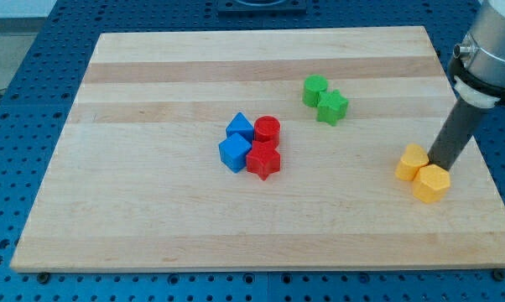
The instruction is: Push the yellow blocks towards the bottom right of the board
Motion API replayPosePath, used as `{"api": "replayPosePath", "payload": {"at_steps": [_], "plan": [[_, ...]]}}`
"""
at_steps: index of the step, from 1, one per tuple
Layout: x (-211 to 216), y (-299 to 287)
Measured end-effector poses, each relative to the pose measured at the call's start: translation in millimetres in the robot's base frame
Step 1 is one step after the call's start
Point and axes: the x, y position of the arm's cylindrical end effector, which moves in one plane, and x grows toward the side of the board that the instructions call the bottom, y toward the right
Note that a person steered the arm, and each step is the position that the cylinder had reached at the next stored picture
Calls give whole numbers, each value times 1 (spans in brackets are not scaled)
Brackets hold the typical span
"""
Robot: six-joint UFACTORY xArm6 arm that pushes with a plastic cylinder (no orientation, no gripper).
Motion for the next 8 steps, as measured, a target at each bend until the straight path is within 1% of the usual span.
{"api": "replayPosePath", "payload": {"at_steps": [3,6,7,8], "plan": [[31,1],[44,4],[13,10],[-48,14]]}}
